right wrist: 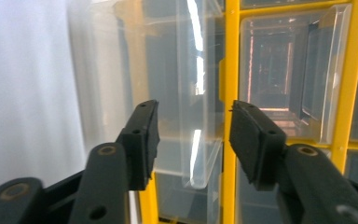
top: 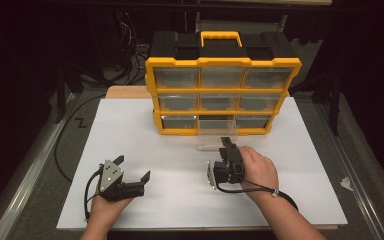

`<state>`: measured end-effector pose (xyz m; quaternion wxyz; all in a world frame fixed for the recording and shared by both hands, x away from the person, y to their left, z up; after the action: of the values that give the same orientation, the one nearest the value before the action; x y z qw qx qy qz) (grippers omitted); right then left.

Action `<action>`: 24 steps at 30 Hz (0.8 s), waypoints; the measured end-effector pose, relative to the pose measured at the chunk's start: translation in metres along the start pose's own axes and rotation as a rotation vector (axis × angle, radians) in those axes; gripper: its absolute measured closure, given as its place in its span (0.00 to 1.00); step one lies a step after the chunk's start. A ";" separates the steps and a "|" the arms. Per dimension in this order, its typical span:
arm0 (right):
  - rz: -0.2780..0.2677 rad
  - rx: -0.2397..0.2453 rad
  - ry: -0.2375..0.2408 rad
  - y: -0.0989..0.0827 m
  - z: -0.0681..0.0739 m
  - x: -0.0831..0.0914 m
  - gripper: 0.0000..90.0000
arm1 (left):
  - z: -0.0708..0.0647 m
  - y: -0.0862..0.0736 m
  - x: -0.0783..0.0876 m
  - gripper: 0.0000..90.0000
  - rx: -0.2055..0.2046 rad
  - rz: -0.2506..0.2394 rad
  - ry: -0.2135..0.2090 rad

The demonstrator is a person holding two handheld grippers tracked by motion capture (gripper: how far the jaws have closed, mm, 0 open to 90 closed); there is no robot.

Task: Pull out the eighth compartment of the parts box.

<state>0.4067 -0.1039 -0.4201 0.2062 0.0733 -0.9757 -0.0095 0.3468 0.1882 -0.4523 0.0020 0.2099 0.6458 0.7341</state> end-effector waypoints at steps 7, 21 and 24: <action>-0.005 -0.005 0.005 -0.012 0.012 0.006 0.47 | -0.001 -0.001 0.000 0.01 -0.007 0.003 -0.001; 0.033 -0.023 0.028 -0.042 0.040 0.013 0.42 | 0.000 -0.001 0.001 0.01 0.000 -0.001 0.003; 0.042 -0.028 0.022 -0.050 0.042 0.014 0.42 | 0.000 0.000 0.001 0.01 0.002 -0.007 -0.003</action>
<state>0.3840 -0.1561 -0.4552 0.2182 0.0499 -0.9745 -0.0180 0.3457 0.1886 -0.4522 0.0053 0.2085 0.6472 0.7332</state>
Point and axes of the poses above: each handheld gripper's, and its own axes: x roughly backward along the jaws, y roughly out of its top, z roughly to its left, the point moved 6 cm from there along -x, roughly forward along the jaws, and after that the axes turned 9 degrees about y, right-handed, at the moved point
